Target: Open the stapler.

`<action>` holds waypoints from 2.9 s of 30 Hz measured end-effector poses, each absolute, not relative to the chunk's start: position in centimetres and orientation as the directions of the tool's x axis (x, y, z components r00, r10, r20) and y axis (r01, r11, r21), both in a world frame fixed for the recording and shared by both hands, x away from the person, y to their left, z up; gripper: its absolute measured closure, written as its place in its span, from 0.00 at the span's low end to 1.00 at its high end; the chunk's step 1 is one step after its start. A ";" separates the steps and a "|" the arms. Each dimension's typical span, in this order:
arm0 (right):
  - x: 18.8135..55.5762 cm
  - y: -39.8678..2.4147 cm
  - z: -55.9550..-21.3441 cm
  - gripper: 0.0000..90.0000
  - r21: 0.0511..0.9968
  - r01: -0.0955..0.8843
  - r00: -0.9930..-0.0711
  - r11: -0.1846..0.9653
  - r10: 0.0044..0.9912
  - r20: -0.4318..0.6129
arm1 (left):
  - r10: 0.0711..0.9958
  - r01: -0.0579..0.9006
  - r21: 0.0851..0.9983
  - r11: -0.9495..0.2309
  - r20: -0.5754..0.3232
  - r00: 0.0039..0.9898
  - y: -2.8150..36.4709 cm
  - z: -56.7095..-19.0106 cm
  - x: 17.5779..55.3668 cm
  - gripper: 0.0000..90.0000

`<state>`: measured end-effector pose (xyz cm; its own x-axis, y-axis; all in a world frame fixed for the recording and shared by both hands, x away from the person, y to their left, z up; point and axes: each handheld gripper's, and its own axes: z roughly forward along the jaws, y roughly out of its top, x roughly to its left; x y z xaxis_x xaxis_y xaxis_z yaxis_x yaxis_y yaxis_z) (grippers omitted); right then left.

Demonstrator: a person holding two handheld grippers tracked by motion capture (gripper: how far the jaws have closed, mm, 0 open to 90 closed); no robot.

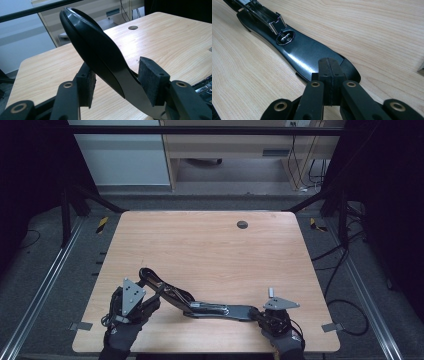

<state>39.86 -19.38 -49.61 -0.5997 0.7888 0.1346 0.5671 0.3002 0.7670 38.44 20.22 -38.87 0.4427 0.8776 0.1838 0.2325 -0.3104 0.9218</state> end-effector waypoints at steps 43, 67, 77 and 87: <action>39.9 -19.3 -49.5 1.00 0.762 0.574 -0.600 0.302 0.788 0.140 | 0.882 0.246 0.912 -0.329 0.204 0.424 21.3 -39.3 37.8 0.45; 40.0 -19.7 -49.2 0.97 0.769 0.570 -0.591 0.288 0.794 0.141 | 0.882 0.294 0.897 -0.329 0.181 0.435 23.5 -40.0 36.1 0.44; 39.9 -20.4 -48.5 0.82 0.771 0.584 -0.558 0.255 0.816 0.152 | 0.889 0.350 0.874 -0.338 0.174 0.425 24.7 -41.7 36.2 0.45; 39.8 -21.3 -47.6 0.68 0.782 0.572 -0.511 0.248 0.853 0.103 | 0.898 0.389 0.855 -0.342 0.176 0.403 25.4 -43.1 36.9 0.46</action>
<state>39.81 -21.32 -47.63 -0.5111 0.8534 0.1028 0.5717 0.2481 0.7821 36.85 25.37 -43.07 0.4034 0.8979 0.1761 0.3886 -0.3423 0.8555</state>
